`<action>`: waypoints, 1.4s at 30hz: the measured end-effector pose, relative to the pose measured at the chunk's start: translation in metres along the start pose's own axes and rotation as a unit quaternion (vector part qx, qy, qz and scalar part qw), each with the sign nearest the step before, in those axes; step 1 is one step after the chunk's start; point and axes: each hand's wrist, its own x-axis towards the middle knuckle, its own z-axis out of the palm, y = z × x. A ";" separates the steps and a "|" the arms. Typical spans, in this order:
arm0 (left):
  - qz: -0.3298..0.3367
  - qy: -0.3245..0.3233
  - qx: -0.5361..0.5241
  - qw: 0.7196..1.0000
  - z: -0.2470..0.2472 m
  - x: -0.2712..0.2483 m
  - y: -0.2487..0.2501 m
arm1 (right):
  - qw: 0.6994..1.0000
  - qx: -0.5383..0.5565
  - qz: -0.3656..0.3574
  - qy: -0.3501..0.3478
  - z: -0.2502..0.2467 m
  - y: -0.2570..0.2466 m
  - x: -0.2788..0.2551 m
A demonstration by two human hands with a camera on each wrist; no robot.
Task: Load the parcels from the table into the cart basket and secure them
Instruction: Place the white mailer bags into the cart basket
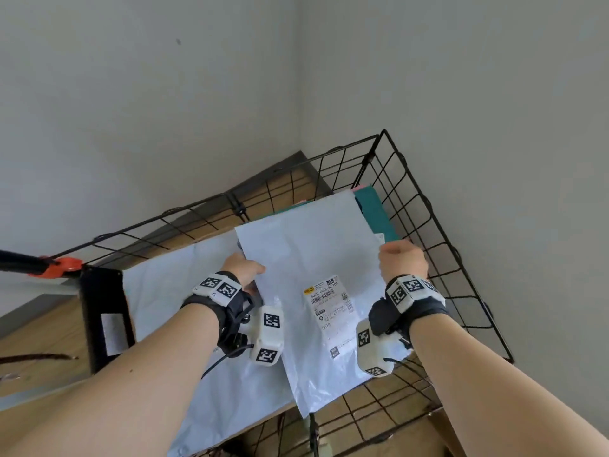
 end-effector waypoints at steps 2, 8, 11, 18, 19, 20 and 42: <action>-0.006 -0.004 0.007 1.000 0.006 0.010 -0.003 | 0.996 0.030 -0.001 -0.085 0.014 0.003 0.003; -0.003 -0.011 -0.010 1.000 0.036 0.030 -0.002 | 0.964 0.007 0.009 -0.266 0.038 0.008 0.011; 0.013 -0.011 -0.010 1.000 0.051 0.031 0.003 | 0.973 -0.041 -0.019 -0.227 0.041 0.012 0.023; 0.124 0.174 0.077 0.974 0.064 0.014 0.015 | 0.963 -0.152 -0.061 -0.216 0.044 0.009 0.039; 0.132 0.210 0.079 0.966 0.062 0.014 0.017 | 0.965 -0.148 -0.055 -0.212 0.045 0.008 0.043; 0.141 0.247 0.075 0.956 0.058 0.017 0.018 | 0.966 -0.145 -0.049 -0.207 0.046 0.008 0.047; 0.216 -0.015 0.436 0.874 0.088 0.015 0.014 | 0.980 -0.116 -0.027 -0.161 0.054 0.020 0.045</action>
